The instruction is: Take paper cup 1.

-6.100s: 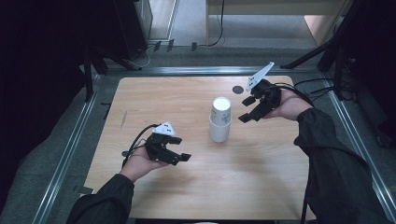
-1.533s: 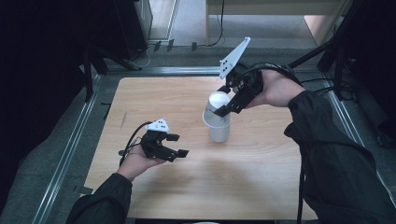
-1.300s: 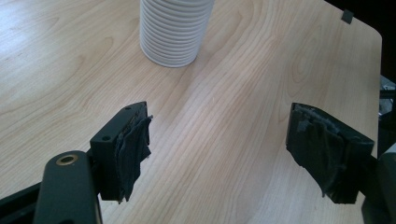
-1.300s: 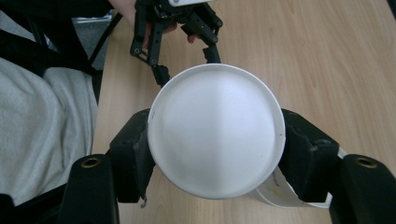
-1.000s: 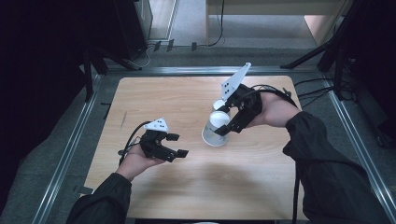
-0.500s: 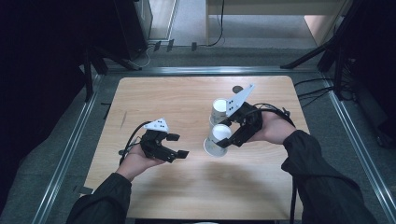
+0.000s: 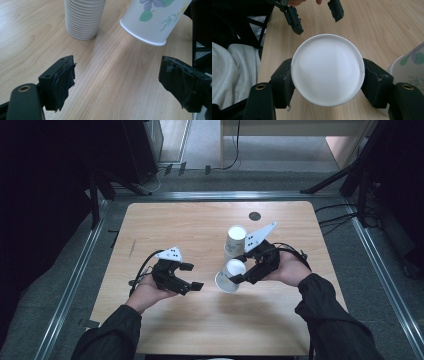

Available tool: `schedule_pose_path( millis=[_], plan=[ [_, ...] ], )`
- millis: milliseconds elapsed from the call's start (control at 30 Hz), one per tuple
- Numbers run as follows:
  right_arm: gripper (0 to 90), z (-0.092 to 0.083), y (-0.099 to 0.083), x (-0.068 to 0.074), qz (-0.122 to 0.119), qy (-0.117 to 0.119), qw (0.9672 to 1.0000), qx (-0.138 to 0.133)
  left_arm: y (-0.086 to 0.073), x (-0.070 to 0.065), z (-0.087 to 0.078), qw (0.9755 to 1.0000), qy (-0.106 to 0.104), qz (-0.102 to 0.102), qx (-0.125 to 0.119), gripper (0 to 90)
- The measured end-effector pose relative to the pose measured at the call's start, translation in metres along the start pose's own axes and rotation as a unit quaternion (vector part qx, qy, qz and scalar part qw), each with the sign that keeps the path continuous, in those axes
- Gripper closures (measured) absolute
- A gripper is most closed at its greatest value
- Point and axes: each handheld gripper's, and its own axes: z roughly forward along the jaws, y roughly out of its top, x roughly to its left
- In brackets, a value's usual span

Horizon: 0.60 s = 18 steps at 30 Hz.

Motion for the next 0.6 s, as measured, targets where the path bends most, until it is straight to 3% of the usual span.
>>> schedule_pose_path(
  millis=[267,600],
  plan=[
    [34.4,0.009,-0.012,0.002,0.012,-0.002,0.9993,-0.034,0.002,0.001,0.003,0.9999,-0.009,-0.001,-0.008,12.4],
    [34.4,0.017,-0.018,0.004,0.020,-0.001,0.9975,-0.067,0.004,0.000,0.007,0.9995,-0.023,0.014,-0.015,12.4]
  ],
)
